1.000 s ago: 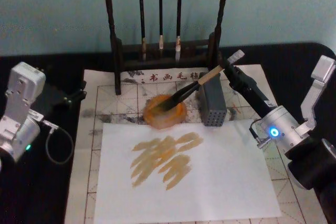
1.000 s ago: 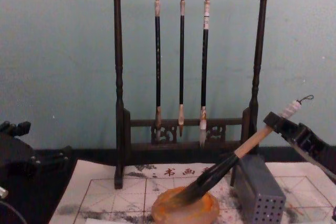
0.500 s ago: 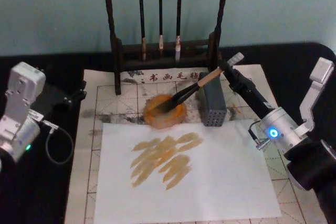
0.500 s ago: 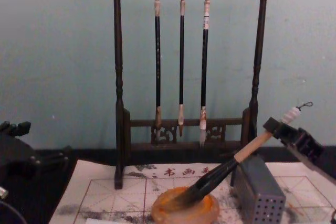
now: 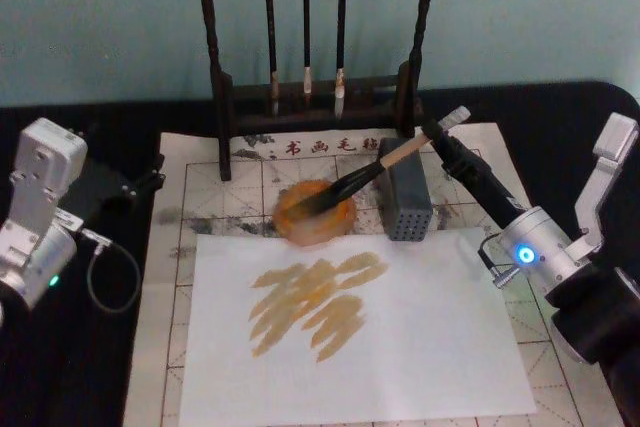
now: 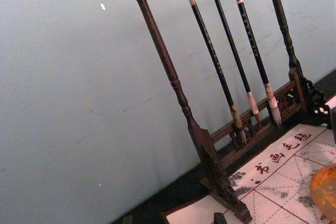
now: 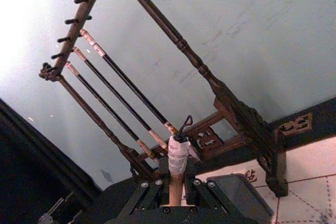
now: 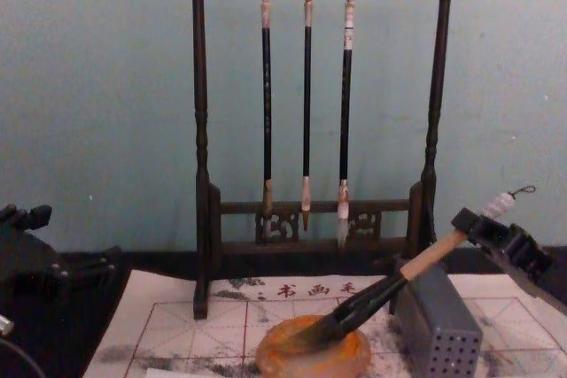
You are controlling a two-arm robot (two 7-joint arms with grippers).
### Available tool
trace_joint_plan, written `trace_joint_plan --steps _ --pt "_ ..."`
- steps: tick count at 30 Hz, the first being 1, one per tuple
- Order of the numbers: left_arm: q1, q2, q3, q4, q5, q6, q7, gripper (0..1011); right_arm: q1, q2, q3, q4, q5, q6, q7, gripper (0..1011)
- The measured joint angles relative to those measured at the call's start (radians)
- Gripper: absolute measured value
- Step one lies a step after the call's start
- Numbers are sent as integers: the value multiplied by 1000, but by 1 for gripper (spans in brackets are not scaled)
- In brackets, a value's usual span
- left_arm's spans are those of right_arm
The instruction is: Pick up the brush from the inkstone, write on the paper, then place the brush back to its original position.
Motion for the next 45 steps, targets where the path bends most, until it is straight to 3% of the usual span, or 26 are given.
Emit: trace_joint_plan --steps 45 --pt "0 0 0 0 0 0 0 1001 -10 13 5 -2 1 19 -10 175"
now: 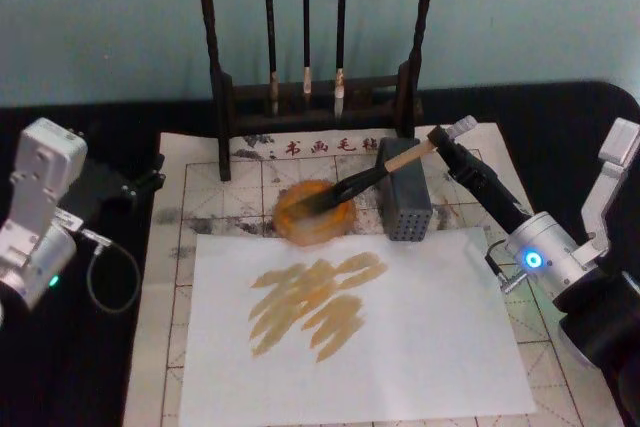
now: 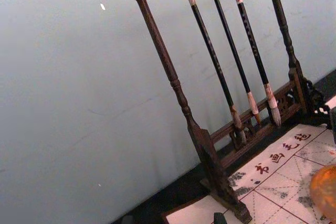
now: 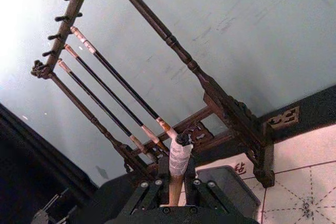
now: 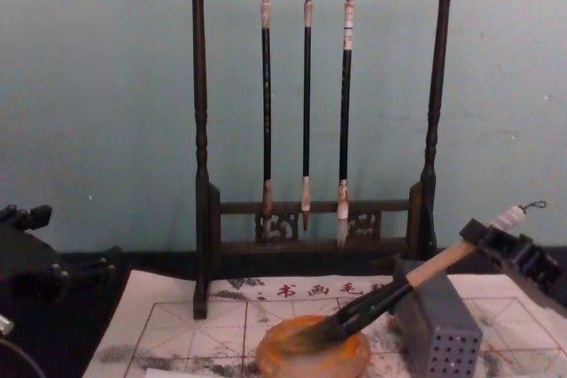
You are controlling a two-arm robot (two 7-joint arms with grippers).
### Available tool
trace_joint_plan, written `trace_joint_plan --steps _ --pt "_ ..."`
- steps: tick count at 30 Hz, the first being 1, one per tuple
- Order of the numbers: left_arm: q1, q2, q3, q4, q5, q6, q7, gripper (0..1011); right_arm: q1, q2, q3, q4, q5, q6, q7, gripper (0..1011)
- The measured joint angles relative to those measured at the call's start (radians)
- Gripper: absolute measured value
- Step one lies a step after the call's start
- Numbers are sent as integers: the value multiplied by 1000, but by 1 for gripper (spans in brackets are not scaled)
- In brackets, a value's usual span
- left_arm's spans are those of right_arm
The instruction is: Pick up the brush from the inkstone, write on the paper, then place the brush back to its original position.
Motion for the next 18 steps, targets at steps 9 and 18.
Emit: trace_joint_plan --steps 9,18 --pt "0 0 0 0 0 0 0 1001 0 0 0 0 -1 -1 0 231" --pt "0 0 0 0 0 0 0 1001 0 0 0 0 -1 -1 0 510"
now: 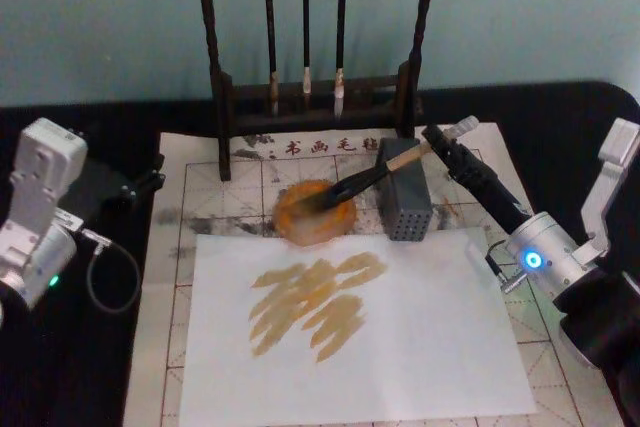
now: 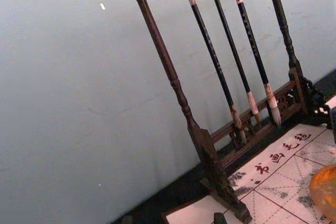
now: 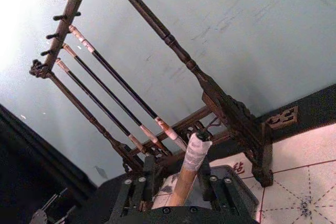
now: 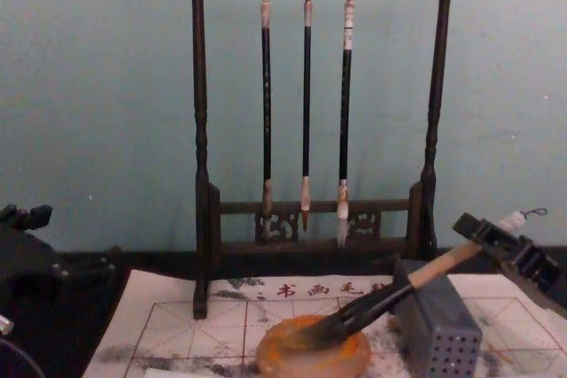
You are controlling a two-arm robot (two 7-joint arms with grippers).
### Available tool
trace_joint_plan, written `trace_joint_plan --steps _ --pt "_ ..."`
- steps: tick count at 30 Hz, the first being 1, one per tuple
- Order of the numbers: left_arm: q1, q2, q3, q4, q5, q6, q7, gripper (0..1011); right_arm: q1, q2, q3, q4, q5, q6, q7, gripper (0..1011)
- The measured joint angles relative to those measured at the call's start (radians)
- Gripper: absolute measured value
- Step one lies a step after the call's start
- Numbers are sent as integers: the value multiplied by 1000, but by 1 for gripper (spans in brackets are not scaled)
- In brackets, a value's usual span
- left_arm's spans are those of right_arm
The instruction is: Pick up the brush from the inkstone, write on the paper, then place the brush back to its original position.
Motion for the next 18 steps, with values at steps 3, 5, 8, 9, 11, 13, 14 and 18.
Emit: trace_joint_plan --steps 3,5,8,9,11,13,14,18 --pt "0 0 0 0 0 0 0 1001 0 0 0 0 0 0 0 589" --pt "0 0 0 0 0 0 0 1001 0 0 0 0 0 0 0 673" --pt "0 0 0 0 0 0 0 1001 0 0 0 0 0 0 1 765" --pt "0 0 0 0 0 0 0 1001 0 0 0 0 0 0 0 788" --pt "0 0 0 0 0 0 0 1001 0 0 0 0 0 0 0 843" --pt "0 0 0 0 0 0 0 1001 0 0 0 0 0 0 1 896" --pt "0 0 0 0 0 0 0 1001 0 0 0 0 0 0 1 928" --pt "0 0 0 0 0 0 0 1001 0 0 0 0 0 0 1 1003"
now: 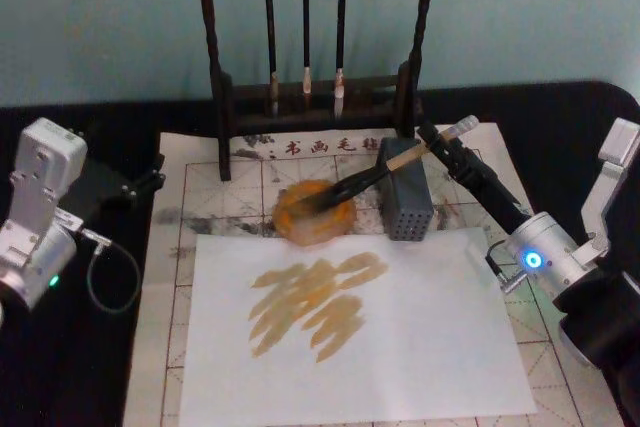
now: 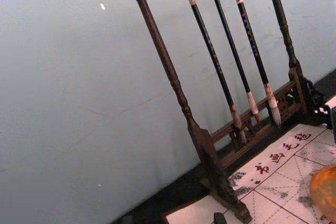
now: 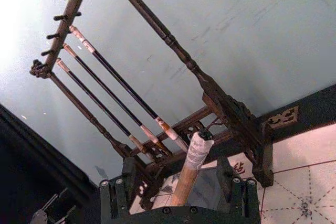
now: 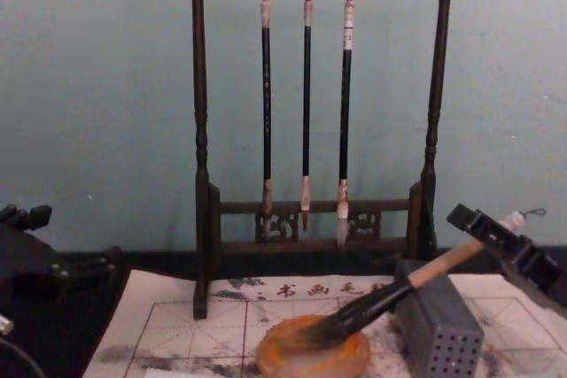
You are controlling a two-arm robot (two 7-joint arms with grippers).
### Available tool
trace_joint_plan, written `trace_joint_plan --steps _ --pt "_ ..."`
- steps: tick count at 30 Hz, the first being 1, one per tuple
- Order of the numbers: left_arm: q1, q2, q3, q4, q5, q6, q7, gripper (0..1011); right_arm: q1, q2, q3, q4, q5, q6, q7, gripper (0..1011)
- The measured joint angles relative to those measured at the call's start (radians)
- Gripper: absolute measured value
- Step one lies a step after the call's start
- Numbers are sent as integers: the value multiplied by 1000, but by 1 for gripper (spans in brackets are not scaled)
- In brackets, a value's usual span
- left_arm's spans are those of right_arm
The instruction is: Pick up the brush from the inkstone, write on the paper, then place the brush back to its original position.
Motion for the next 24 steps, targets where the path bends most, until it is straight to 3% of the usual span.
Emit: trace_joint_plan --steps 14,24 --pt "0 0 0 0 0 0 0 1001 0 0 0 0 1 0 0 1000" --pt "0 0 0 0 0 0 0 1001 -27 25 6 -64 -8 0 -46 1000"
